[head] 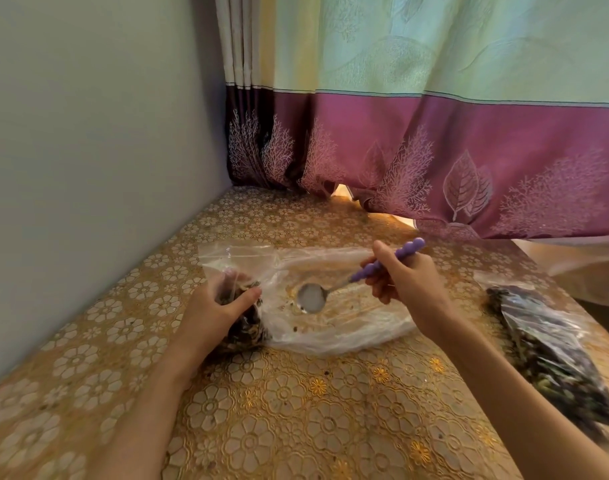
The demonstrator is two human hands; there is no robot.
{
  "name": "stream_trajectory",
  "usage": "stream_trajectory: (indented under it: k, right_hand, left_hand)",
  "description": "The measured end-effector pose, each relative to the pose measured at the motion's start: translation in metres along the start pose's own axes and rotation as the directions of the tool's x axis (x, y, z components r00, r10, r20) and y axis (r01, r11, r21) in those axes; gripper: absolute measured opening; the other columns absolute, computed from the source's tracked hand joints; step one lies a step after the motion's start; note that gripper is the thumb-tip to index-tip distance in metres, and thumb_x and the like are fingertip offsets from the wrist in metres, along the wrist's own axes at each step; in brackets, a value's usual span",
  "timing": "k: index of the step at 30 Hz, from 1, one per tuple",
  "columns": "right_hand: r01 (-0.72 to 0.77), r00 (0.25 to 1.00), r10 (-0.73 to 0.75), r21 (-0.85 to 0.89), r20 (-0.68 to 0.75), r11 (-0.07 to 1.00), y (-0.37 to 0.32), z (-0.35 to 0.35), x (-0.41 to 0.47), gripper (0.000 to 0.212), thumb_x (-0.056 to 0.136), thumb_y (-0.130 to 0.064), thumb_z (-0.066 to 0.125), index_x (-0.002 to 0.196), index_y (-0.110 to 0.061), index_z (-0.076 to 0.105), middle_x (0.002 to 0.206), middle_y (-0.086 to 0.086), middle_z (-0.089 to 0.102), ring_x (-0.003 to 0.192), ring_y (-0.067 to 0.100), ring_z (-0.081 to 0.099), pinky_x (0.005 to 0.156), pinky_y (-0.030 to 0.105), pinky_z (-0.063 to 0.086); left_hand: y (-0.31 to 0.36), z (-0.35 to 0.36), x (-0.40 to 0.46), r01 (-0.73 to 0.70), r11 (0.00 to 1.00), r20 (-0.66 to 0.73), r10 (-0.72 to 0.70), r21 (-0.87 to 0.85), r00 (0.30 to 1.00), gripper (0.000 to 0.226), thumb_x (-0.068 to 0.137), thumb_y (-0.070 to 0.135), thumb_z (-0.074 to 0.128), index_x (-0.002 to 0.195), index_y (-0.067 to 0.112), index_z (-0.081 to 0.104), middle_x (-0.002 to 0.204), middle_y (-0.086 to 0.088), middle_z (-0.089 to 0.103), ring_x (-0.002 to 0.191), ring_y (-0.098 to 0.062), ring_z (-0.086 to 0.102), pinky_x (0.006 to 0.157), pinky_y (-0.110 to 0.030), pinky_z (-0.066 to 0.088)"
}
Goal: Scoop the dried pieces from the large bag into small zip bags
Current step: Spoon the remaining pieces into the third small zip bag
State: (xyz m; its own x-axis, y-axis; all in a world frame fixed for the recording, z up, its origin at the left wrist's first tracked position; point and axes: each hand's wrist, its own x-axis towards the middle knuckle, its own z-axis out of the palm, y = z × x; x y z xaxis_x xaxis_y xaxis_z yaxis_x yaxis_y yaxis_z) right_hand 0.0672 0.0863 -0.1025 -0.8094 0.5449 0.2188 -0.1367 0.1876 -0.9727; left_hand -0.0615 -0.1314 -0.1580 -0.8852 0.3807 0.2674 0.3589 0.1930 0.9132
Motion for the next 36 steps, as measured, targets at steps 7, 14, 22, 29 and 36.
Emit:
stream_trajectory:
  k: [7, 14, 22, 29, 36]
  right_hand:
    - [-0.037, 0.999, 0.031, -0.173, -0.038, 0.984, 0.012, -0.003, -0.006, 0.042, 0.098, -0.023, 0.047, 0.07, 0.001, 0.065, 0.056, 0.006, 0.068, 0.041, 0.009, 0.05, 0.035, 0.019, 0.036]
    - [-0.115, 0.993, 0.114, -0.05, -0.008, 0.992, 0.024, 0.012, -0.01, 0.047, 0.098, -0.025, 0.048, 0.06, -0.002, 0.064, 0.063, 0.015, 0.07, 0.041, 0.011, 0.054, 0.037, 0.018, 0.041]
    - [-0.298, 0.954, 0.288, 0.141, 0.085, 0.944, 0.034, 0.011, -0.014, 0.04, 0.097, -0.028, 0.051, 0.073, 0.001, 0.065, 0.073, 0.017, 0.072, 0.048, 0.012, 0.061, 0.042, 0.019, 0.048]
    - [-0.402, 0.916, 0.39, 0.228, 0.098, 0.887, 0.035, 0.006, -0.016, 0.04, 0.097, -0.024, 0.051, 0.068, 0.0, 0.066, 0.069, 0.015, 0.072, 0.046, 0.011, 0.06, 0.04, 0.017, 0.048]
    - [-0.315, 0.944, 0.329, 0.271, -0.005, 0.909, 0.03, -0.004, -0.006, 0.038, 0.096, -0.017, 0.046, 0.068, -0.001, 0.065, 0.07, 0.014, 0.072, 0.044, 0.008, 0.055, 0.039, 0.016, 0.044]
  left_hand:
    - [0.002, 0.001, 0.0, -0.019, 1.0, -0.006, 0.019, -0.009, 1.0, 0.027, 0.079, 0.025, 0.069, 0.104, 0.018, 0.063, 0.097, 0.007, 0.065, 0.093, -0.007, 0.06, 0.07, -0.013, 0.043]
    - [0.001, 0.001, 0.0, -0.028, 1.0, 0.0, 0.028, 0.004, 1.0, 0.026, 0.079, 0.026, 0.068, 0.104, 0.02, 0.062, 0.095, 0.01, 0.065, 0.091, -0.002, 0.06, 0.063, -0.007, 0.044]
    - [0.0, 0.001, 0.0, -0.012, 1.0, -0.008, 0.012, 0.008, 1.0, 0.028, 0.079, 0.031, 0.068, 0.105, 0.021, 0.063, 0.091, 0.008, 0.067, 0.085, -0.001, 0.062, 0.059, -0.008, 0.044]
    - [0.001, 0.001, -0.001, -0.022, 1.0, -0.013, 0.022, 0.015, 1.0, 0.021, 0.08, 0.028, 0.068, 0.1, 0.024, 0.062, 0.088, 0.007, 0.066, 0.083, -0.002, 0.061, 0.056, -0.004, 0.043]
    - [0.002, 0.001, -0.001, -0.023, 1.0, -0.005, 0.023, 0.007, 1.0, 0.021, 0.08, 0.028, 0.068, 0.1, 0.024, 0.063, 0.087, 0.007, 0.066, 0.082, -0.002, 0.061, 0.055, -0.004, 0.044]
